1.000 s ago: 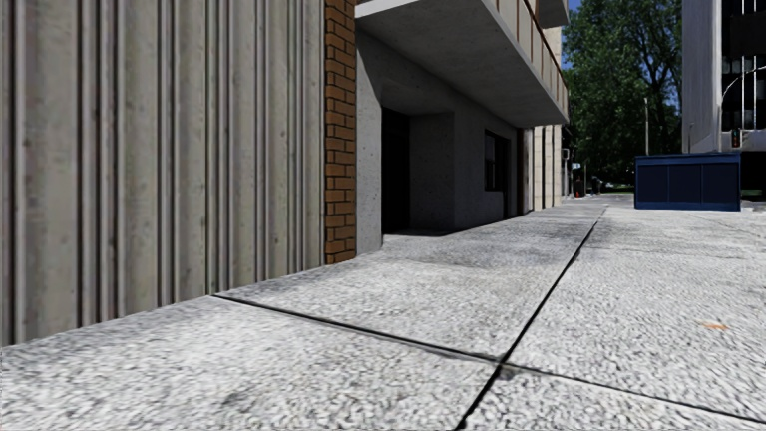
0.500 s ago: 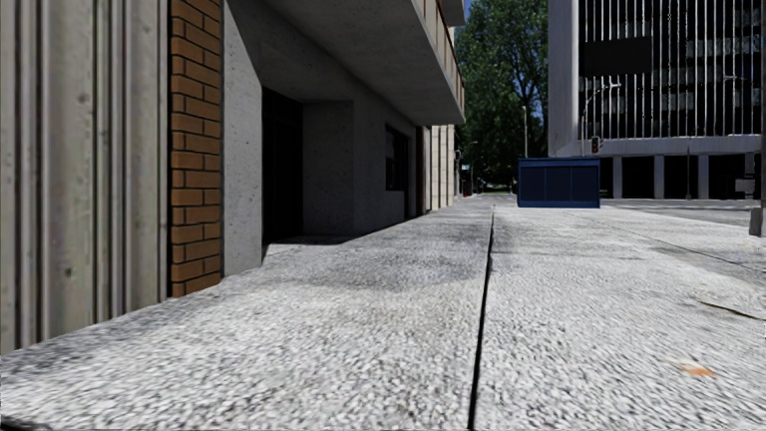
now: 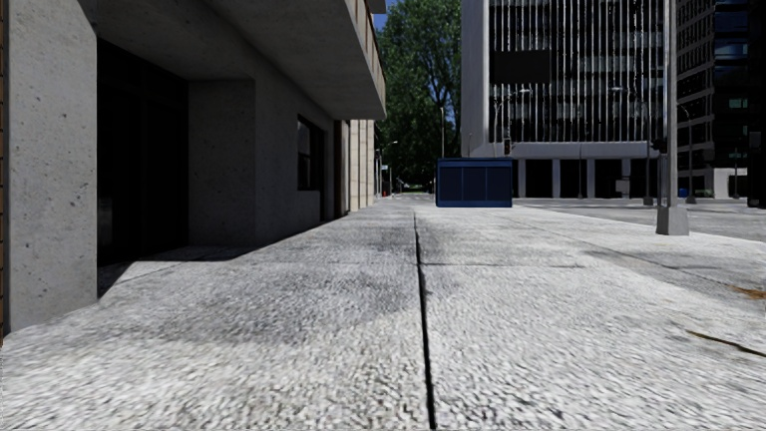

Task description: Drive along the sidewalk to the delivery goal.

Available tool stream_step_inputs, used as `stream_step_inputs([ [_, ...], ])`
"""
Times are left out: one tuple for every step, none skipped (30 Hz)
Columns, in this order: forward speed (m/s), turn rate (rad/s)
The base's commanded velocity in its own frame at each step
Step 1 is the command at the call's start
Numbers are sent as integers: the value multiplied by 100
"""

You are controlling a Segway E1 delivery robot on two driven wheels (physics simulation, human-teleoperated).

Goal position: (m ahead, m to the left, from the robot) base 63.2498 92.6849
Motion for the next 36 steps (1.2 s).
stream_step_inputs([
  [200, -43],
  [200, -43],
  [200, 0],
  [200, 0],
  [200, 0],
  [200, 0],
  [200, 0],
  [200, 0],
  [200, 0],
  [200, 0],
  [200, 0],
  [200, 0],
  [200, 0],
  [200, 0],
  [200, 0],
  [200, 0],
  [200, 0],
  [200, 0],
  [200, 0],
  [200, 0],
  [200, 0],
  [200, 0],
  [200, 0],
  [200, 0],
  [200, 0],
  [200, 0],
  [200, 0],
  [200, 0],
  [200, 0],
  [200, 0],
  [200, 0],
  [200, 0],
  [200, 0],
  [200, 0],
  [200, 0],
  [200, 0],
])
